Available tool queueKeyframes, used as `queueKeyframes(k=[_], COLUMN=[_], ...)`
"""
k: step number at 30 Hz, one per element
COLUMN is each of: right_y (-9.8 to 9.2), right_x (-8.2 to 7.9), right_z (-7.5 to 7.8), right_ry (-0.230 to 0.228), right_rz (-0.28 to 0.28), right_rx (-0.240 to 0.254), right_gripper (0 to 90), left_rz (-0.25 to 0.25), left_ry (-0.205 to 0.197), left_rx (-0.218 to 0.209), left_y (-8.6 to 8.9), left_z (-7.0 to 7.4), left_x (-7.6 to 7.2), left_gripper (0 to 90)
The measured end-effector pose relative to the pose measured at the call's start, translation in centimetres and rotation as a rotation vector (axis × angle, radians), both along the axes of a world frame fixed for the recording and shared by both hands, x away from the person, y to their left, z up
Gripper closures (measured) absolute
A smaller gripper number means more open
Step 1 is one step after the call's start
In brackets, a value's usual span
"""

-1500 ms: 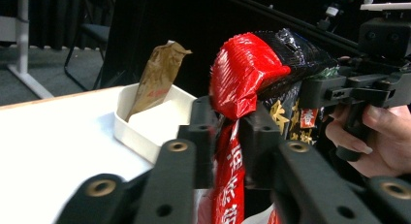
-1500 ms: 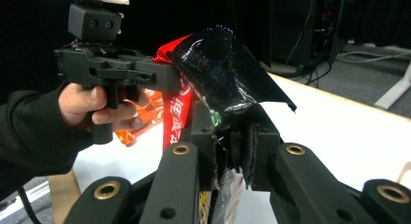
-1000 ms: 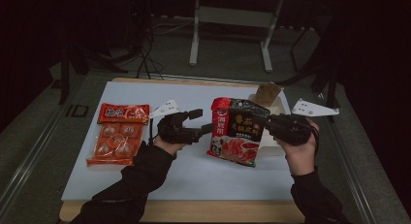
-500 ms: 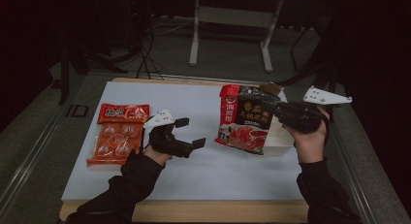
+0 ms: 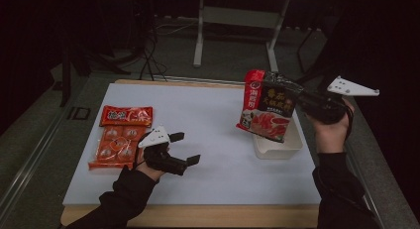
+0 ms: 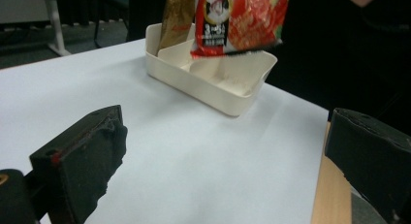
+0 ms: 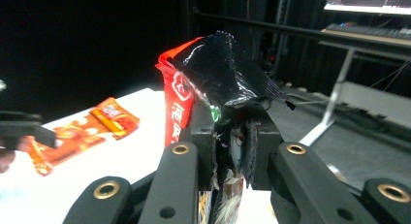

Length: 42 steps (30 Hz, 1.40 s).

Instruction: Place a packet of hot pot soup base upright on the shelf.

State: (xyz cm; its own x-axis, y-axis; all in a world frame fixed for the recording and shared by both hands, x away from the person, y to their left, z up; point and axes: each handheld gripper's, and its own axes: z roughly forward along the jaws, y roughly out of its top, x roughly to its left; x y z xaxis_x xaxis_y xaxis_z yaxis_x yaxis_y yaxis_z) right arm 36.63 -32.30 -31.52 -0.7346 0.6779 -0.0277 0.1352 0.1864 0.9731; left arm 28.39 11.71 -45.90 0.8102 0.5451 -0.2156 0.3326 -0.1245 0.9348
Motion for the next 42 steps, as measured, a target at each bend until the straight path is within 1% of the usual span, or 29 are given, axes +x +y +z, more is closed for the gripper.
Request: queueKeyframes(k=[4, 7, 8, 9, 11, 13, 15, 17, 21, 22, 24, 25, 29, 31, 33, 34, 36, 41, 42], right_y=[-0.8, -1.4, -1.6, -1.8, -2.2, -2.6, -3.0, -3.4, -3.9, -4.1, -4.3, -4.4, -4.6, -4.8, -4.9, -5.0, -4.9, -4.4, -4.4], right_x=[0.8, 1.6, 1.9, 2.2, 2.8, 3.4, 3.9, 4.4, 5.4, 5.7, 6.1, 6.4, 7.3, 7.8, 8.2, 8.4, 8.7, 9.2, 9.2], right_z=[0.0, -0.2, -0.4, -0.5, -0.9, -1.3, -1.6, -2.0, -2.6, -2.7, -3.1, -3.2, -3.8, -4.2, -4.6, -4.8, -5.1, -5.8, -5.8], right_ry=[-0.019, -0.021, -0.014, -0.01, -0.004, 0.003, 0.004, -0.001, -0.002, -0.007, -0.03, -0.036, -0.045, -0.034, -0.035, -0.025, -0.017, -0.014, -0.014], right_rz=[-0.028, -0.051, -0.06, -0.068, -0.078, -0.095, -0.107, -0.115, -0.144, -0.143, -0.128, -0.115, -0.105, -0.086, -0.07, -0.069, -0.069, -0.065, -0.065], right_rx=[-0.022, -0.03, -0.027, -0.022, -0.018, -0.012, -0.013, -0.022, -0.035, -0.035, -0.045, -0.048, -0.056, -0.04, -0.035, -0.031, -0.039, -0.083, -0.083], right_gripper=[77.7, 77.7, 77.7, 77.7, 77.7, 77.7, 77.6, 77.6, 77.5, 77.5, 77.5, 77.5, 77.4, 77.3, 77.2, 77.3, 77.3, 77.2, 77.2], left_rz=[0.01, 0.02, 0.021, 0.026, 0.037, 0.042, 0.046, 0.05, 0.053, 0.052, 0.057, 0.057, 0.056, 0.055, 0.056, 0.057, 0.056, 0.057, 0.057], left_ry=[-0.007, 0.006, 0.013, 0.019, 0.021, 0.03, 0.031, 0.034, 0.047, 0.051, 0.051, 0.051, 0.053, 0.052, 0.051, 0.053, 0.054, 0.059, 0.059], left_rx=[0.013, 0.002, -0.012, -0.016, -0.003, -0.013, -0.008, 0.002, -0.014, -0.022, -0.024, -0.029, -0.037, -0.041, -0.043, -0.043, -0.046, -0.044, -0.044], left_y=[0.5, 1.0, 1.2, 1.4, 1.7, 2.1, 2.3, 2.5, 2.9, 2.9, 3.0, 3.0, 3.2, 3.2, 3.3, 3.3, 3.4, 3.4, 3.4], left_z=[-0.8, -1.4, -1.6, -1.8, -2.1, -2.4, -2.9, -3.3, -4.0, -4.1, -4.3, -4.3, -4.4, -4.4, -4.4, -4.4, -4.5, -4.6, -4.6], left_x=[-0.4, -0.6, -0.7, -0.8, -1.1, -1.4, -1.8, -2.2, -2.5, -2.5, -2.5, -2.6, -2.7, -2.7, -2.7, -2.7, -2.8, -2.8, -2.8], left_gripper=[1.5, 1.5, 1.5, 1.5, 1.5, 1.5, 1.5, 1.5, 1.5, 1.5, 1.5, 1.5, 1.5, 1.5, 1.5, 1.5, 1.5, 1.5, 1.5])
